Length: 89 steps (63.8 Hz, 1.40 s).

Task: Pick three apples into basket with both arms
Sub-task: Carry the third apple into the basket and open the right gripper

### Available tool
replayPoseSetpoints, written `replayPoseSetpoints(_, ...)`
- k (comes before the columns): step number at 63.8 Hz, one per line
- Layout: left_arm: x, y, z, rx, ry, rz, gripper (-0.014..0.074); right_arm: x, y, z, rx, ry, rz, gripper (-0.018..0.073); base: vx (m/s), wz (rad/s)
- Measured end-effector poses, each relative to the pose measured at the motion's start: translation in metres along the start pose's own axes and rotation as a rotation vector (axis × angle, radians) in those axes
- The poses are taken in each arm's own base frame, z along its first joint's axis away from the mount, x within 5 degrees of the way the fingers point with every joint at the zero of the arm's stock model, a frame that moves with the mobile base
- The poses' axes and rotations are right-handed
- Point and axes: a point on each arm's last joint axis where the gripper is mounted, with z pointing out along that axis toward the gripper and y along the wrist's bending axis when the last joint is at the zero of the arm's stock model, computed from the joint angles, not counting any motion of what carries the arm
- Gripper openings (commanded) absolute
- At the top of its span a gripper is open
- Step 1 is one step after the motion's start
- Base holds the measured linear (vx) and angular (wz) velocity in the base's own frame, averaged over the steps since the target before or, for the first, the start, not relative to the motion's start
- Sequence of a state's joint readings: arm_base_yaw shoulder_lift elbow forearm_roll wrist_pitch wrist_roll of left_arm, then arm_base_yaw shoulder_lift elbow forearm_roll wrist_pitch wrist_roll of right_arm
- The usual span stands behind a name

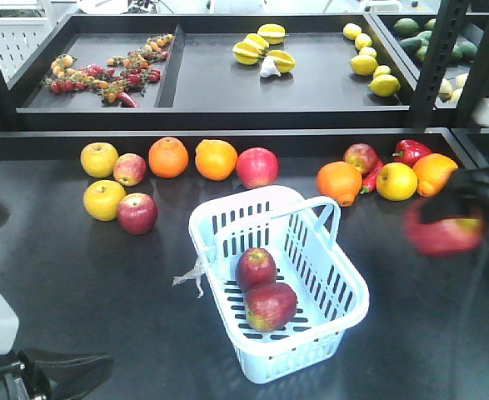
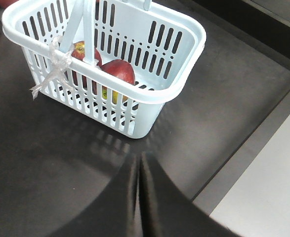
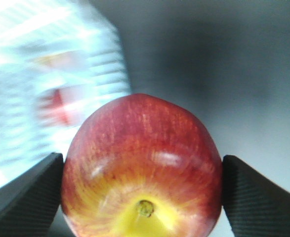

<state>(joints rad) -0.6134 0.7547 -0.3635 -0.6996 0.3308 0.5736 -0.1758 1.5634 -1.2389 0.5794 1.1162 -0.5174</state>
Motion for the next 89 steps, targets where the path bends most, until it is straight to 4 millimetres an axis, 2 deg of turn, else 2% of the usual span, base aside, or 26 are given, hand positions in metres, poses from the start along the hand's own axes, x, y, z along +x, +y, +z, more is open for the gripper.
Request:
replayPoseSetpoints(9,0.0,0.0,0.0,0.0,0.0,0.0,-0.0006,-0.003,0.048,0.027,-0.058,0.039,-0.136,0.0081,0.0,0.0)
replayPoseSetpoints(18,0.0,0.0,0.0,0.0,0.0,0.0,-0.0006,-0.004,0.082,0.055,-0.095,0.062,-0.229,0.0081,0.0,0.0)
replayPoseSetpoints(34,0.0,0.0,0.0,0.0,0.0,0.0,-0.0006,-0.002,0.106,0.111,-0.102,0.102,-0.288,0.0111,0.0,0.0)
replayPoseSetpoints(44,0.0,0.0,0.0,0.003,0.005,0.0,-0.0006,-0.002,0.111,0.136,-0.089,0.091,-0.305,0.0258,0.0,0.0)
replayPoseSetpoints(58,0.001,0.0,0.0,0.005,0.007,0.0,-0.0006,-0.003,0.112,0.143,-0.091,0.075,-0.324,0.0587,0.0,0.0)
replayPoseSetpoints(64,0.001,0.0,0.0,0.005,0.008,0.0,-0.0006,-0.004,0.112,0.143,-0.089,0.067,-0.326,0.0662,0.0,0.0)
replayPoseSetpoints(71,0.001,-0.001,0.0,0.007,0.01,0.0,-0.0006,-0.004,0.113,0.143,-0.094,0.062,-0.322,0.0676,0.0,0.0)
replayPoseSetpoints(80,0.001,-0.001,0.0,0.007,0.011,0.0,-0.0006,-0.004,0.113,0.143,-0.095,0.06,-0.319,0.065,0.0,0.0)
replayPoseSetpoints(89,0.001,-0.001,0.0,0.008,0.013,0.0,-0.0006,-0.003,0.113,0.143,-0.101,0.075,-0.32,0.0545,0.0,0.0)
